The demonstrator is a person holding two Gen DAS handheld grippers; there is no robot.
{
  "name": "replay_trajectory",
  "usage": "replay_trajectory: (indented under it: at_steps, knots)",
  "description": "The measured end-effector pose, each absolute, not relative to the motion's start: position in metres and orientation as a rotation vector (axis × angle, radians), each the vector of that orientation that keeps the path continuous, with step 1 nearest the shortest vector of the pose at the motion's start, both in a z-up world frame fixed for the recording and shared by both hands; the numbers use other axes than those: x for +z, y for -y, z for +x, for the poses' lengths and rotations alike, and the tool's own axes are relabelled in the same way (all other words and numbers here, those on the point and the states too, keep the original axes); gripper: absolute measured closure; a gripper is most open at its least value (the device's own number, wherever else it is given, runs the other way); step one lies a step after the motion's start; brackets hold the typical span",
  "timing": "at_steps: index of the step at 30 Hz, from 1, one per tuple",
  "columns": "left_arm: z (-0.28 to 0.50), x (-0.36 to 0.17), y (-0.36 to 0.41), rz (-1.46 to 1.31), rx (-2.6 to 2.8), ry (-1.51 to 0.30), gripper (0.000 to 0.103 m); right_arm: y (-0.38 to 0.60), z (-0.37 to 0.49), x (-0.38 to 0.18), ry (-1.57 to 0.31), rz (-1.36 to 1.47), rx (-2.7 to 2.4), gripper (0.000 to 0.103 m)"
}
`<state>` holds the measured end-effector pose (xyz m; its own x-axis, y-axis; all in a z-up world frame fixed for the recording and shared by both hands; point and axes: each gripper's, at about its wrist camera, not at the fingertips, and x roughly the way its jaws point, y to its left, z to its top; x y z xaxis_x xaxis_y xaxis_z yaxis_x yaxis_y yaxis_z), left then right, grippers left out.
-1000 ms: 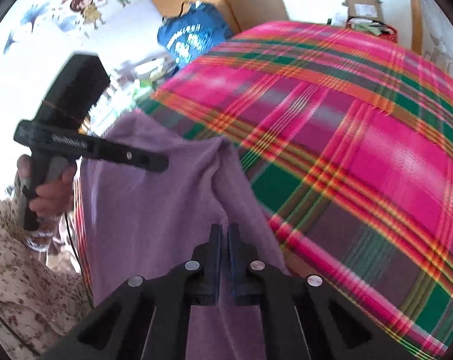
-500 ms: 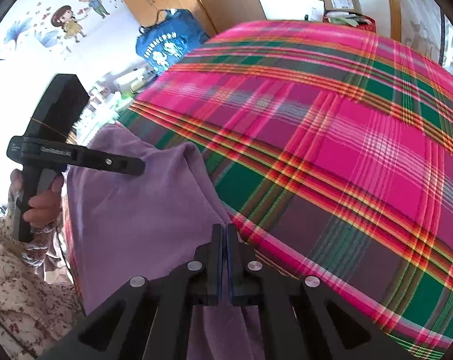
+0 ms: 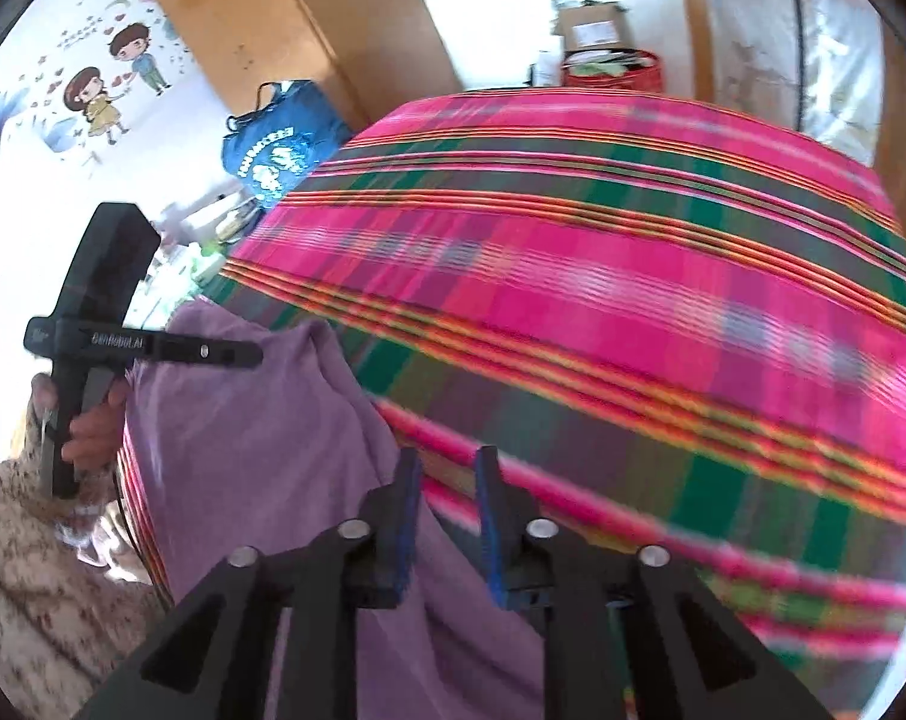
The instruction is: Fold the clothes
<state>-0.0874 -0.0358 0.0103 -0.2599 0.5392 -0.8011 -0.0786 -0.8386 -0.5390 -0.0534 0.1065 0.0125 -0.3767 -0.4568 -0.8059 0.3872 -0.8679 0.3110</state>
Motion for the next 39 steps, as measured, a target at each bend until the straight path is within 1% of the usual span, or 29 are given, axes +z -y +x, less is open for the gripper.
replay_trajectory:
  at_steps: [4, 7, 10, 14, 18, 22, 25, 32, 35, 39]
  knots:
    - [-0.095, 0.005, 0.019, -1.621, 2.119, 0.527, 0.074, -0.133, -0.02, 0.014, 0.055, 1.413, -2.307, 0.075]
    - [-0.099, -0.001, 0.014, -1.638, 2.113, 0.517, 0.074, -0.147, 0.004, 0.013, 0.02, 1.461, -2.338, 0.072]
    - [-0.101, -0.004, 0.011, -1.653, 2.115, 0.517, 0.074, -0.155, 0.013, 0.009, -0.02, 1.514, -2.381, 0.071]
    - [-0.1, -0.004, 0.009, -1.657, 2.13, 0.507, 0.074, -0.155, 0.016, 0.012, 0.033, 1.462, -2.338, 0.071]
    - [-0.103, -0.005, 0.008, -1.673, 2.139, 0.512, 0.074, -0.158, 0.008, 0.008, 0.002, 1.463, -2.368, 0.071]
    - [-0.105, -0.004, 0.006, -1.681, 2.159, 0.496, 0.074, -0.161, -0.014, -0.007, 0.083, 1.483, -2.321, 0.071]
    - [-0.105, -0.003, 0.004, -1.688, 2.163, 0.498, 0.074, -0.147, -0.019, -0.015, 0.014, 1.498, -2.274, 0.071]
    - [-0.107, -0.003, 0.002, -1.701, 2.167, 0.5, 0.074, -0.128, -0.026, -0.029, -0.032, 1.493, -2.186, 0.071]
    - [-0.108, -0.003, 0.002, -1.703, 2.169, 0.498, 0.074, -0.125, -0.029, -0.03, -0.032, 1.501, -2.18, 0.074]
    - [-0.108, -0.004, 0.003, -1.703, 2.167, 0.505, 0.074, -0.122, -0.025, -0.029, -0.072, 1.502, -2.18, 0.086]
